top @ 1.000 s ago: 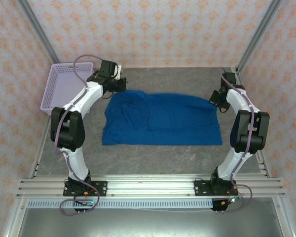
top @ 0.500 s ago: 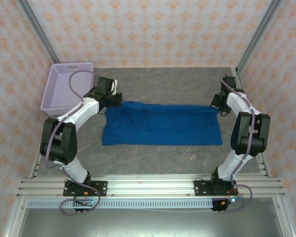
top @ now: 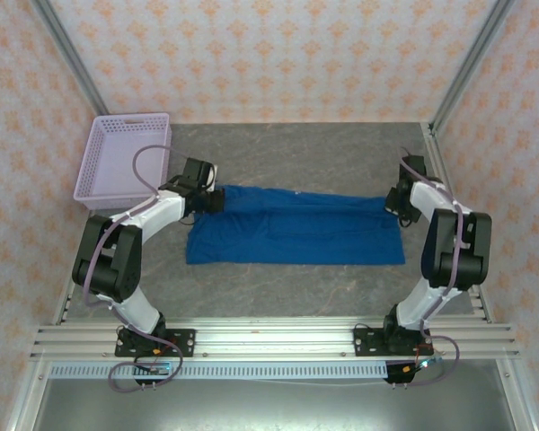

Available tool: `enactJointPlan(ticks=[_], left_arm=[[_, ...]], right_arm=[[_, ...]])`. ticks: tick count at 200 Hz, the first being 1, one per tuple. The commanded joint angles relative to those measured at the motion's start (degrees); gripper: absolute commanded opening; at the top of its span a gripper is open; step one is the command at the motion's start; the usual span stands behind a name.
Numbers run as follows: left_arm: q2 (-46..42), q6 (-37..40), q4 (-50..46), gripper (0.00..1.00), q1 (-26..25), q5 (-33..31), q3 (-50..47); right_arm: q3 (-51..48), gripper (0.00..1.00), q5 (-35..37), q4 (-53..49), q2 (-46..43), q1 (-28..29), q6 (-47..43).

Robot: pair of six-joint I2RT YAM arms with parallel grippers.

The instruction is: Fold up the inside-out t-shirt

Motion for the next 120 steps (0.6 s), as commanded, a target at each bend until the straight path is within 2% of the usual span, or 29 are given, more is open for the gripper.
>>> enactJointPlan(ticks=[1, 22, 40, 74, 97, 120], left_arm=[[-1.0, 0.0, 1.0, 0.00, -0.3, -2.7, -1.6], [-0.7, 0.0, 1.4, 0.00, -0.3, -2.5, -2.4], [0.1, -0.3, 1.7, 0.00, -0.3, -1.8, -2.5], [1.1, -0.7, 1.3, 0.00, -0.6, -1.0, -2.3], [0.1, -0.7, 0.8, 0.00, -0.7, -1.0, -2.8], [-1.0, -0.8, 0.1, 0.01, -0.7, -1.7, -4.1]], right_arm=[[-4.7, 0.31, 3.7, 5.8, -8.5, 0.7, 1.3], [-8.3, 0.42, 2.2, 11.8, -13.7, 5.5, 0.3], [-7.5, 0.46, -2.0, 14.7, -12.1, 10.1, 0.0], [0.6, 0.44, -5.8, 11.7, -0.8, 17.4, 0.4], [4.6, 0.39, -8.1, 7.2, 5.6, 18.8, 3.4], [6.0, 0.33, -5.0, 1.3, 9.3, 18.8, 4.8]])
